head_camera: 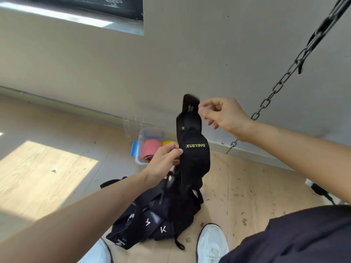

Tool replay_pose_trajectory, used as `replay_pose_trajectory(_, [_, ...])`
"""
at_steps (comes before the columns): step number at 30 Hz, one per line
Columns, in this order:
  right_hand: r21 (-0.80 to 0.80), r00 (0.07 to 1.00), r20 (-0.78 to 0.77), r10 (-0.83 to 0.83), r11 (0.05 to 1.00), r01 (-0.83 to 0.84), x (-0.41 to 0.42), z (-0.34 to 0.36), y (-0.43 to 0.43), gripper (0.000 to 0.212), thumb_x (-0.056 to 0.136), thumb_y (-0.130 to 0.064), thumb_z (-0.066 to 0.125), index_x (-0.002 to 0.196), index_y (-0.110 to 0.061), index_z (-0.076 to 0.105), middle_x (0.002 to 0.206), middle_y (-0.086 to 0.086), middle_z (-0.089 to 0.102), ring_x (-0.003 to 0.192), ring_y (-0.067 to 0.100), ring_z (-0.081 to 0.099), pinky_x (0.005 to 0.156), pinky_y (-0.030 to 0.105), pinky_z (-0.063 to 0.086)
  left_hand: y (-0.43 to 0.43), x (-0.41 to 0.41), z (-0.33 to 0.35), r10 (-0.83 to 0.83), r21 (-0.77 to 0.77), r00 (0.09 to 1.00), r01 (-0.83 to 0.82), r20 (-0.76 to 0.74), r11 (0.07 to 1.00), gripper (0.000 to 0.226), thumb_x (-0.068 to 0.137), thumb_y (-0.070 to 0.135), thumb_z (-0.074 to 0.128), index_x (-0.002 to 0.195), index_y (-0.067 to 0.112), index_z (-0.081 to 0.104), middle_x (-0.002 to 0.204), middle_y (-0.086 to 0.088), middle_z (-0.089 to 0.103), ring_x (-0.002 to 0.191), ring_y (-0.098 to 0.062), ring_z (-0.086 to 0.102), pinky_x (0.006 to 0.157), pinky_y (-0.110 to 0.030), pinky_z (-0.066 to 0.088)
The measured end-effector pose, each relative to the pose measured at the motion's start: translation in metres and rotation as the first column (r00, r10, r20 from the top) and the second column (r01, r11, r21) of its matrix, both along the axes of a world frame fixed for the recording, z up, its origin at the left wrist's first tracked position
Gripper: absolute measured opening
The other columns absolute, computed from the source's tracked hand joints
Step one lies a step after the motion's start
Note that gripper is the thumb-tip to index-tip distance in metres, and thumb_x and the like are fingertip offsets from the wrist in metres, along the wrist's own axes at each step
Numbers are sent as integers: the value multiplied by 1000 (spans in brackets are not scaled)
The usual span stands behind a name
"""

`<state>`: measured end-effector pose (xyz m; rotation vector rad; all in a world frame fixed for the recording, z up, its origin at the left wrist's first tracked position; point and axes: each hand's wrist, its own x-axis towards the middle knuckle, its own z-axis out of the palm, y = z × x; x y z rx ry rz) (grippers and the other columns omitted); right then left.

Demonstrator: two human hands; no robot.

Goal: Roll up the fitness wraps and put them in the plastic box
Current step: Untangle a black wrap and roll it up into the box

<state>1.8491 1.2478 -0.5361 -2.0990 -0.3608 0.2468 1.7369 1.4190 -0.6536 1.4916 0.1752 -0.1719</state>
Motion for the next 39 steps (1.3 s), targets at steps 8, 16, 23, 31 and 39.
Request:
replay_pose_trajectory(8, [-230, 800, -595, 80, 937, -265, -12, -13, -4, 47, 92, -52, 66, 119, -14, 66, 114, 11, 69, 103, 27, 71, 83, 42, 63, 35, -17, 58, -168, 209, 983, 148, 77, 967, 20, 92, 27, 57, 80, 11, 51, 75, -5, 43, 74, -22, 41, 72, -38, 37])
replay_pose_trajectory(16, [227, 842, -504, 192, 970, -85, -42, 10, 36, 33, 96, -22, 67, 128, -12, 63, 114, 7, 75, 102, 21, 73, 71, 30, 60, 68, -41, 117, -152, 393, 978, 84, 144, 915, 25, 106, 21, 54, 97, -1, 63, 90, -24, 64, 83, -36, 61, 83, -43, 54])
replay_pose_trajectory(23, [18, 971, -239, 0, 1000, 4, -81, 31, 57, 65, 81, -45, 81, 134, -24, 50, 115, -1, 58, 102, 14, 64, 96, 38, 55, 71, -45, 143, 100, 351, 972, -172, 212, 920, 23, 105, 17, 56, 89, 9, 69, 83, -13, 74, 70, -24, 72, 67, -30, 58])
replay_pose_trajectory(31, [-49, 994, -80, 77, 996, -81, -107, 24, 80, 36, 72, -51, 85, 93, -23, 76, 87, 3, 76, 84, 18, 73, 84, 45, 59, 78, -43, 141, 91, 330, 965, -172, 246, 928, 5, 100, 11, 62, 100, 10, 67, 80, 1, 69, 72, -10, 62, 71, -28, 52])
replay_pose_trajectory(39, [-29, 974, -193, 117, 992, -124, -82, 16, 81, 35, 82, -25, 62, 54, -11, 46, 56, 1, 41, 56, 16, 39, 57, 32, 31, 91, -32, 131, -38, 358, 982, -30, 183, 933, 26, 98, -1, 57, 107, 21, 69, 84, -5, 67, 72, -7, 63, 68, -17, 49])
